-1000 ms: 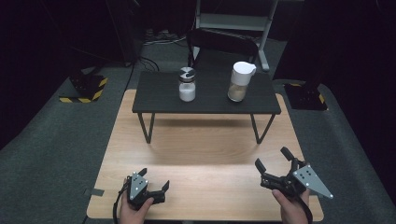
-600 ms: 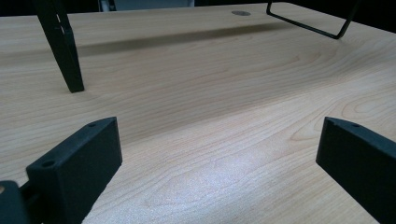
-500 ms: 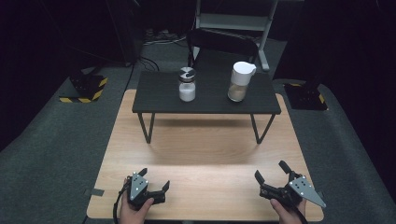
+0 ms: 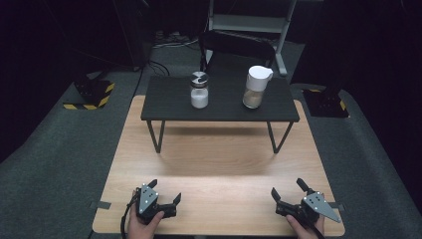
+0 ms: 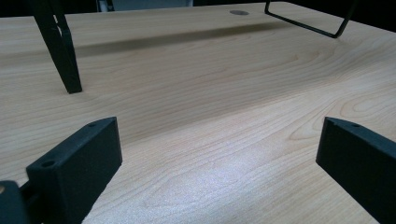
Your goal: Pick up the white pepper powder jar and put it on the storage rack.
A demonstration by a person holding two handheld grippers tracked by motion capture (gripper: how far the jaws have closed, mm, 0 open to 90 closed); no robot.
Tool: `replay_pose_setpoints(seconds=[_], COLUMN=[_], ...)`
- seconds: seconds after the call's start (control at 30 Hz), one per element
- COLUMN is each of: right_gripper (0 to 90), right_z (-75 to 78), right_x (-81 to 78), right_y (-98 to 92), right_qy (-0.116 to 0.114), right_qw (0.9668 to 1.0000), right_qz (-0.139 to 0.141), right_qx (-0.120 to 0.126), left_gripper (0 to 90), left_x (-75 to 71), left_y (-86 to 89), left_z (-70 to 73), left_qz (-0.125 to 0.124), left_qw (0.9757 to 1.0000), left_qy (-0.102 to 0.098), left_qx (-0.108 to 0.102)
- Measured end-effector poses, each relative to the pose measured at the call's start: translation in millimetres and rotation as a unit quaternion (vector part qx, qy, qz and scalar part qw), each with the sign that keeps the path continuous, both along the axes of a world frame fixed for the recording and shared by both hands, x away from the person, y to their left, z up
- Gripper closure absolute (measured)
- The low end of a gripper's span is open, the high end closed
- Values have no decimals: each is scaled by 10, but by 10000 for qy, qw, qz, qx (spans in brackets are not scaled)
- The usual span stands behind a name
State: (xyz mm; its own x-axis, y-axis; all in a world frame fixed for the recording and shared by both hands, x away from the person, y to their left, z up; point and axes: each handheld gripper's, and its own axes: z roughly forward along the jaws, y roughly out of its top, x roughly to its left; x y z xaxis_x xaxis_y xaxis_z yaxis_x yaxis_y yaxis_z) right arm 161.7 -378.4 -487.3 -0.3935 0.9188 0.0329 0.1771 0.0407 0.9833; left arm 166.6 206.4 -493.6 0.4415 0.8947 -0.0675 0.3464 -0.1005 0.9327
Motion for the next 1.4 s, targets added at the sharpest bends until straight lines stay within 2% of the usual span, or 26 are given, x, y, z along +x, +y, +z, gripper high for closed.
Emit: replay_pose_setpoints(seconds=[0.23,0.4,0.73,1.03,1.2,1.4], right_gripper=[3,3,3,3,3,3], right_z=[-38,-66,-101,-92,-80,-78], right_x=[28,38,79,61,77,85], right_y=[-27,-21,-40,-35,-43,-56], right_qy=[162,233,429,409,470,453], right_qw=[9998,9995,9987,9985,9984,9983], right_qz=[-70,-104,-141,-72,-78,34], right_qx=[-64,-199,-244,-352,-313,-374], left_gripper=[6,6,5,6,6,6], left_x=[1,5,-17,-24,-39,-46], left_y=[-11,-16,-13,-22,-18,-32], left_z=[3,3,-14,-15,-24,-22], left_qz=[-20,-19,-15,5,2,-3], left_qw=[10000,10000,10000,10000,10000,10000], left_qy=[-13,0,-55,-61,-83,-90], left_qx=[42,21,-8,-15,-43,-11])
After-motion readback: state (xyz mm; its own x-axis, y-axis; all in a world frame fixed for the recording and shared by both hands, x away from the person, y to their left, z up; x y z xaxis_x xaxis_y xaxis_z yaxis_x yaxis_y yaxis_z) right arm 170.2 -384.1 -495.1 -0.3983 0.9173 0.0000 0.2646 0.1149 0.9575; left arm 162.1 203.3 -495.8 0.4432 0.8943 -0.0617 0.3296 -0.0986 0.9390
